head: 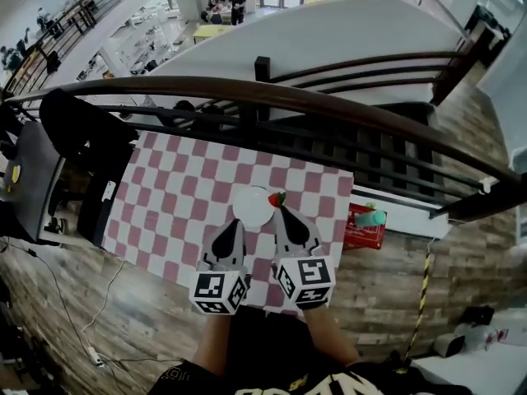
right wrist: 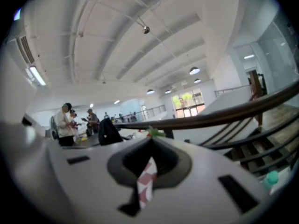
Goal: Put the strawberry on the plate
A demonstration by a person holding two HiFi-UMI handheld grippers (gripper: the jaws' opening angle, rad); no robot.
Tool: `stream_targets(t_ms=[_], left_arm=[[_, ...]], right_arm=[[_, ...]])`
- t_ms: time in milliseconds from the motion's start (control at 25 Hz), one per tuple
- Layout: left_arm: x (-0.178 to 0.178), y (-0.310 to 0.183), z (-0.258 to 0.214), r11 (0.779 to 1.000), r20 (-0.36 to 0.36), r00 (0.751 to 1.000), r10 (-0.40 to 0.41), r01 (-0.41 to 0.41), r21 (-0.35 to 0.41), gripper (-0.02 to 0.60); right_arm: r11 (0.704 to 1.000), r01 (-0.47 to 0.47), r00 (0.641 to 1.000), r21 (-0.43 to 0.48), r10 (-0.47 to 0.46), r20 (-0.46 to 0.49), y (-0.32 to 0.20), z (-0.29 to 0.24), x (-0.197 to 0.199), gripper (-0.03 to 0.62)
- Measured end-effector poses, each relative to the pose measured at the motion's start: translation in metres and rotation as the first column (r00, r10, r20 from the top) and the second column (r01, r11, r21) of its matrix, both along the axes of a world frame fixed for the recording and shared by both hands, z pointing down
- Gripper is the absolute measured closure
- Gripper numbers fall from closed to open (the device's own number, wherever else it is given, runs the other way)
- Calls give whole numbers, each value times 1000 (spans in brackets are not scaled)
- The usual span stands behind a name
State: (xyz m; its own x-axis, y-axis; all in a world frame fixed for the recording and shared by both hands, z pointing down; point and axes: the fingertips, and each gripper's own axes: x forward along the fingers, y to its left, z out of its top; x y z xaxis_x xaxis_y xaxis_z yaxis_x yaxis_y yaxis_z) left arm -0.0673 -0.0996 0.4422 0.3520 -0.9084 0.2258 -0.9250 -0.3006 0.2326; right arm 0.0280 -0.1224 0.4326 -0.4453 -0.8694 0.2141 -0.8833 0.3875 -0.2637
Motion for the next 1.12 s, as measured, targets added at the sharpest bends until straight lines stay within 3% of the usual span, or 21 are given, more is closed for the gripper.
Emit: stream_targets(t_ms=[640, 1120], left_arm=[[-15, -50, 85, 979, -27, 999, 46, -51, -195, 572], [-36, -63, 148, 946, -69, 997, 38, -58, -319, 573]], right_arm=[[985, -8, 999, -172, 0, -45, -55, 83, -26, 579], [949, -3, 996, -316, -26, -85, -71, 157, -50, 579]])
